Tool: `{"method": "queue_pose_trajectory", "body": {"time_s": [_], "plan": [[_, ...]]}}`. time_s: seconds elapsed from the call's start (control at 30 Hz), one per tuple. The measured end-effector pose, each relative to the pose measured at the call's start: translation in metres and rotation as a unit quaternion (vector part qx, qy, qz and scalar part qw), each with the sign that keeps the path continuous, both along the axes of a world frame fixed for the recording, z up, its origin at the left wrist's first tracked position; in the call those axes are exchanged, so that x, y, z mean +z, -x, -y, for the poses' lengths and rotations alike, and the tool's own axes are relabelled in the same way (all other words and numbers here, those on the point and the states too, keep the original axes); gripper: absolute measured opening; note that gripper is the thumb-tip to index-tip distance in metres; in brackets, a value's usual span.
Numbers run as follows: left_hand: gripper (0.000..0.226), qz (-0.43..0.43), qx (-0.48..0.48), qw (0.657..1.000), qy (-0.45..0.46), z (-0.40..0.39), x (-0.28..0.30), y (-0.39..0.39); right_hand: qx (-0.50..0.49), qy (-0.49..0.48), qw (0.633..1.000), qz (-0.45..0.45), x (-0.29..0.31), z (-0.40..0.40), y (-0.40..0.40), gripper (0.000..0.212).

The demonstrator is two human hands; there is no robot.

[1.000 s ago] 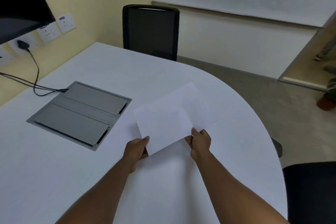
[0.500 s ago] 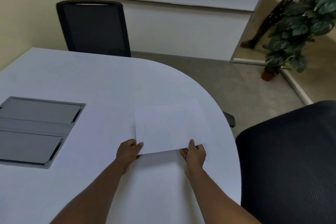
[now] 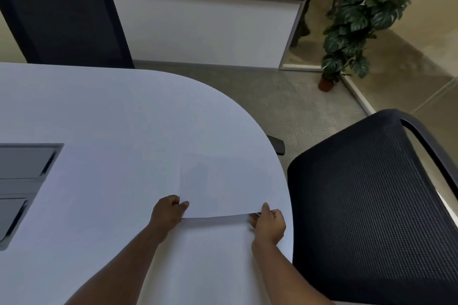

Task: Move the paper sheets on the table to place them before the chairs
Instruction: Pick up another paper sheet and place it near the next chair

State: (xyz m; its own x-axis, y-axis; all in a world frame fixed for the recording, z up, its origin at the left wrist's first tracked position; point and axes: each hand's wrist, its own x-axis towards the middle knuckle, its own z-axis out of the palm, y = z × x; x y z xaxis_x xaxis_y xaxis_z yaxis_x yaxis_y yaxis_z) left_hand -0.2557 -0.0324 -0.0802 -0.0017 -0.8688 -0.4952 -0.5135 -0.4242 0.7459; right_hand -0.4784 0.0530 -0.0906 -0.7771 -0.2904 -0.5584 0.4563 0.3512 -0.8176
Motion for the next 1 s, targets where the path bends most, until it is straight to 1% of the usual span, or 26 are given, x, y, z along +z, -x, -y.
{"method": "queue_pose_trajectory", "body": {"time_s": [0.1,0.2,0.3,0.33,0.4,0.47,0.53,0.63,0.73,0.87,1.0], "plan": [[0.036,0.012,-0.017,1.000,0.006,-0.002,-0.003,0.008,-0.005,-0.025,1.000,-0.008,-0.004,-0.009,0.009,0.026],[0.036,0.042,-0.016,0.999,0.015,-0.003,-0.004,0.014,-0.004,-0.039,0.999,-0.006,-0.009,-0.017,0.015,0.016],[0.023,0.076,-0.019,0.997,0.019,-0.003,-0.004,0.016,-0.004,-0.047,0.999,-0.006,-0.014,-0.023,0.021,0.006],[0.020,0.087,-0.023,0.996,0.021,-0.003,-0.004,0.016,-0.004,-0.051,0.999,-0.010,-0.016,-0.024,0.023,0.009],[0.022,0.113,-0.031,0.993,0.027,-0.004,-0.005,0.015,0.000,-0.065,0.997,-0.028,-0.018,-0.025,0.025,0.021],[0.024,0.129,-0.031,0.991,0.033,-0.005,-0.007,0.015,0.007,-0.083,0.995,-0.060,-0.018,-0.026,0.026,0.031],[0.025,0.136,-0.030,0.989,0.040,-0.006,-0.009,0.016,0.016,-0.092,0.991,-0.093,-0.017,-0.026,0.028,0.036],[0.022,0.131,-0.025,0.990,0.050,-0.009,-0.011,0.016,0.057,-0.100,0.984,-0.136,-0.016,-0.026,0.030,0.034],[0.022,0.131,-0.018,0.989,0.064,-0.010,-0.013,0.016,0.124,-0.122,0.970,-0.171,-0.015,-0.023,0.031,0.030],[0.037,0.152,-0.023,0.985,0.077,-0.010,-0.016,0.015,0.209,-0.154,0.943,-0.207,-0.016,-0.021,0.030,0.032],[0.043,0.165,-0.035,0.983,0.076,-0.012,-0.017,0.012,0.247,-0.182,0.923,-0.234,-0.016,-0.023,0.033,0.038]]}}
